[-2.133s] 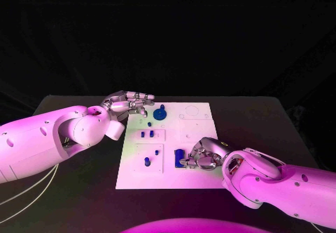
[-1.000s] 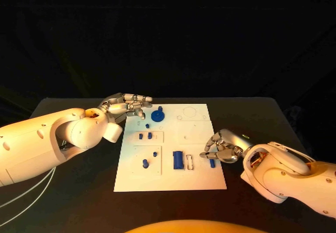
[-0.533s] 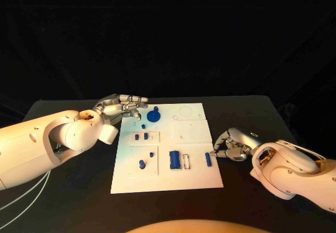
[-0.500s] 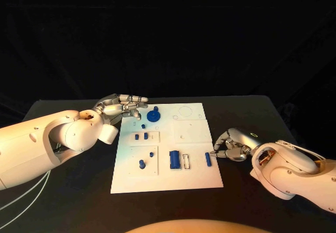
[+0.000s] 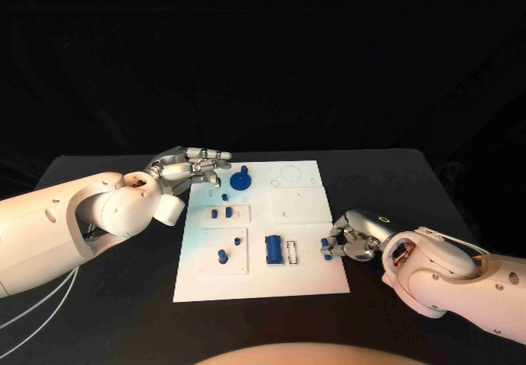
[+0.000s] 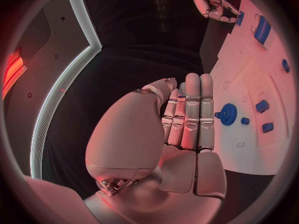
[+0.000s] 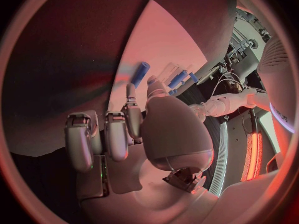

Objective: Assemble the parts on the task board

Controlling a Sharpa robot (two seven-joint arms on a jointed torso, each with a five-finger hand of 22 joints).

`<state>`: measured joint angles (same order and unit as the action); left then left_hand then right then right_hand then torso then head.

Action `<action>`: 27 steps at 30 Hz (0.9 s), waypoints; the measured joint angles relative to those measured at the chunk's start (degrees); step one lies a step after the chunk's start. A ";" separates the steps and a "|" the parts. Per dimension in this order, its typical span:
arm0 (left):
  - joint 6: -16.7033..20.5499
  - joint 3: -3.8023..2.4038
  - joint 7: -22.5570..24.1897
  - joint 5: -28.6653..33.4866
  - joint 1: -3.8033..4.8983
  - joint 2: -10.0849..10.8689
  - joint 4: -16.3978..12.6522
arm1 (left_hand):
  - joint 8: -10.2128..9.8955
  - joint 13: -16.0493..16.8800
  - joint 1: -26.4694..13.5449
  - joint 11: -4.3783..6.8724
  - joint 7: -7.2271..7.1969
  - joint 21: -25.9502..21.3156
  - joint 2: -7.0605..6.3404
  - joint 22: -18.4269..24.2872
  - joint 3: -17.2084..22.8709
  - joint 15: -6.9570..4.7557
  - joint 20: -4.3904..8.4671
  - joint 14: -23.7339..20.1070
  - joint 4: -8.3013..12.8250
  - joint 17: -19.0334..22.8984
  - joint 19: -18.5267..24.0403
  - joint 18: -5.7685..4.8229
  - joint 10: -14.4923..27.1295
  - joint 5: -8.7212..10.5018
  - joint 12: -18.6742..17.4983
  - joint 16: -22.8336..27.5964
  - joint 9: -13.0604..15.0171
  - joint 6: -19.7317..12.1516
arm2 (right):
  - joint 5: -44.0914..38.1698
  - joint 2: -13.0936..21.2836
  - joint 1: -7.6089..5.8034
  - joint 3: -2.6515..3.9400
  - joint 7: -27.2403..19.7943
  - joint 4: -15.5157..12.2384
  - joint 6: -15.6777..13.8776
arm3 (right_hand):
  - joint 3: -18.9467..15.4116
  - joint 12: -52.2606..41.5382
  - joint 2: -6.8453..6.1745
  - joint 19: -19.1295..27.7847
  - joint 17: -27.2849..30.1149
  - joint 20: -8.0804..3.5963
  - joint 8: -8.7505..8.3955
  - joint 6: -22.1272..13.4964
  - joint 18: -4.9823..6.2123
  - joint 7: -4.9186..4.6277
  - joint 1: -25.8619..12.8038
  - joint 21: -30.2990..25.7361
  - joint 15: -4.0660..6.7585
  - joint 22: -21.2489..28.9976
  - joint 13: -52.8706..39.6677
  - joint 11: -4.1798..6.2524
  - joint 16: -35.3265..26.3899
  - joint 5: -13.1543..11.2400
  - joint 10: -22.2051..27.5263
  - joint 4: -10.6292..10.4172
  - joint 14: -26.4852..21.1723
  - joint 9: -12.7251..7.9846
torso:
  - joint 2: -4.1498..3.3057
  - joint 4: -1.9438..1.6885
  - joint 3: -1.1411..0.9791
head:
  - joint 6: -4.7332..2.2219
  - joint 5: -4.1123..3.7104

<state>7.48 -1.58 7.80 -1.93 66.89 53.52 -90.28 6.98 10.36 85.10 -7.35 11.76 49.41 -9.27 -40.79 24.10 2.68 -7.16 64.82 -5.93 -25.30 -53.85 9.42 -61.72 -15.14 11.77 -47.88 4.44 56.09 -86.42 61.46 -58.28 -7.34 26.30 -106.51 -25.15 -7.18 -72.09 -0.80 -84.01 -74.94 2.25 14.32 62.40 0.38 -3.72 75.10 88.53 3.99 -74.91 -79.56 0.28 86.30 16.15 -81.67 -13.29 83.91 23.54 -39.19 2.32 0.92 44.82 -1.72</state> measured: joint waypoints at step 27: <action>-0.17 0.00 -0.18 0.00 0.00 0.08 -0.01 | 0.00 0.01 0.00 0.00 0.00 0.00 0.00 0.09 -0.15 0.00 0.00 0.00 -0.15 0.05 0.00 -0.04 0.00 0.00 0.00 0.00 0.01 0.00 | -8.92 -3.57 0.85 0.46 2.62 1.62 3.22 | 2.00 0.99 -1.92 0.00 0.02 0.00 -0.25 1.49 0.01 0.67 5.31 0.00 0.22 -0.04 -1.59 0.65 0.00 -2.96 0.19 2.79 0.23 0.32 | 0.02 0.07 -0.05 | 0.37 0.44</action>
<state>7.31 -1.58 7.62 -1.93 66.89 53.61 -90.29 6.97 10.37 85.10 -7.35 11.75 49.41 -9.27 -40.70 23.94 2.68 -7.16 64.82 -6.08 -25.25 -53.85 9.38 -61.72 -15.14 11.77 -47.88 4.45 56.10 -95.34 57.89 -57.44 -6.88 28.92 -104.89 -21.94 -5.18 -71.09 -2.72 -84.01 -74.92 2.24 14.07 63.90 0.38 -3.05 80.41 88.53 4.20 -74.95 -81.15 0.93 86.30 13.20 -81.48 -10.49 84.14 23.86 -39.17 2.40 0.86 45.19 -1.28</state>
